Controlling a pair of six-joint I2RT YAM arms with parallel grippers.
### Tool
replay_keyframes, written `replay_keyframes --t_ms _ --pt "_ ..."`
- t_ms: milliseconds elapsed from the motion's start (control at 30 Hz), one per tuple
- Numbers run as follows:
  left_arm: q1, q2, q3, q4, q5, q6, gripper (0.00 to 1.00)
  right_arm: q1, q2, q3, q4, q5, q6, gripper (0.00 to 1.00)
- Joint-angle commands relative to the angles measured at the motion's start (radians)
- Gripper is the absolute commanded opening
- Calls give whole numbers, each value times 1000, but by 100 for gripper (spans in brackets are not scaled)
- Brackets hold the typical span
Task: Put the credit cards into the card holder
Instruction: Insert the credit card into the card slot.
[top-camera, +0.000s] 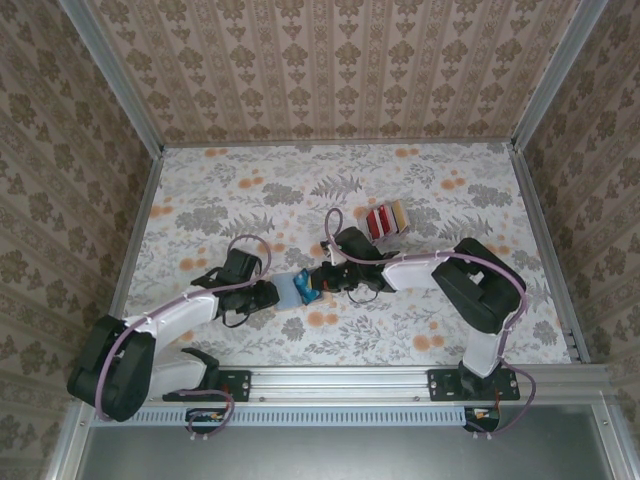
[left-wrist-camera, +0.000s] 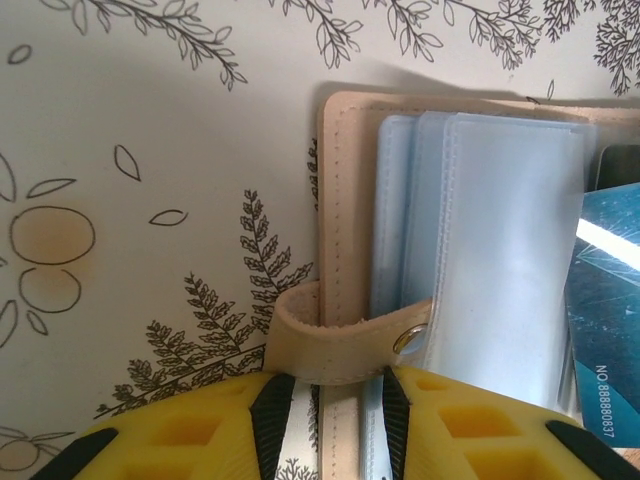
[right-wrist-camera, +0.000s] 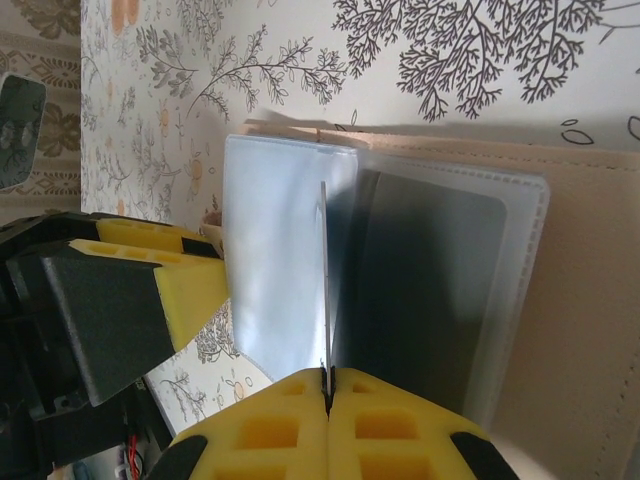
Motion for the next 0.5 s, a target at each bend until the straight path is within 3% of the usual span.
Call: replay_keyframes --t_ms 0,233,467 --pt "1 46 -15 26 17 22 36 5 36 29 30 -36 21 1" --pt "-1 62 -18 44 23 15 36 5 71 56 52 -40 38 1" --pt "-5 64 -21 56 27 11 36 5 64 34 60 69 77 1"
